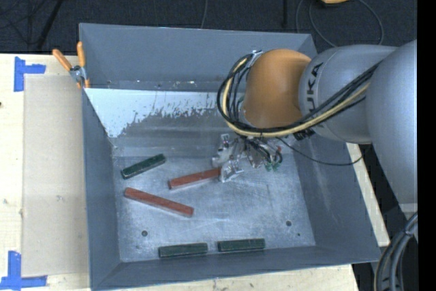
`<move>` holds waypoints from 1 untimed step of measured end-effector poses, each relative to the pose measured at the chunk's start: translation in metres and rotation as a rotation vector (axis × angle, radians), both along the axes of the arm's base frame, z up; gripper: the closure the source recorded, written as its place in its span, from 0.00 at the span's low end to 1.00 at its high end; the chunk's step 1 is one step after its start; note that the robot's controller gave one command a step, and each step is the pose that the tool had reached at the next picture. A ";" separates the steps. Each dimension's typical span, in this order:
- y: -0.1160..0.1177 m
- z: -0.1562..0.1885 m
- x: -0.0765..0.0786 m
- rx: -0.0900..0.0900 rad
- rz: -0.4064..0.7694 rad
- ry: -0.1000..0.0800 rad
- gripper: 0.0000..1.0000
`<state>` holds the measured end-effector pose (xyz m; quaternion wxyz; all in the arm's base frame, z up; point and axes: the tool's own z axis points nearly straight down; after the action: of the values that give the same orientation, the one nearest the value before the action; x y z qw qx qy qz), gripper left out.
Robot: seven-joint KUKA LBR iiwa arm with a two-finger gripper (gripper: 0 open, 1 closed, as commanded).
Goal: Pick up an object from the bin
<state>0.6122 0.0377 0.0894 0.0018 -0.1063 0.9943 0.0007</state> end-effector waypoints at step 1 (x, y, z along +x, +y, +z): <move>0.000 0.000 0.000 0.000 0.001 0.000 1.00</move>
Offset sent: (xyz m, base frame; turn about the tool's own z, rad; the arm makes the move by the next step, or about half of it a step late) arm -0.0176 -0.0042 0.1951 -0.0325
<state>0.6122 0.0378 0.0895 0.0018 -0.1066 0.9943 0.0006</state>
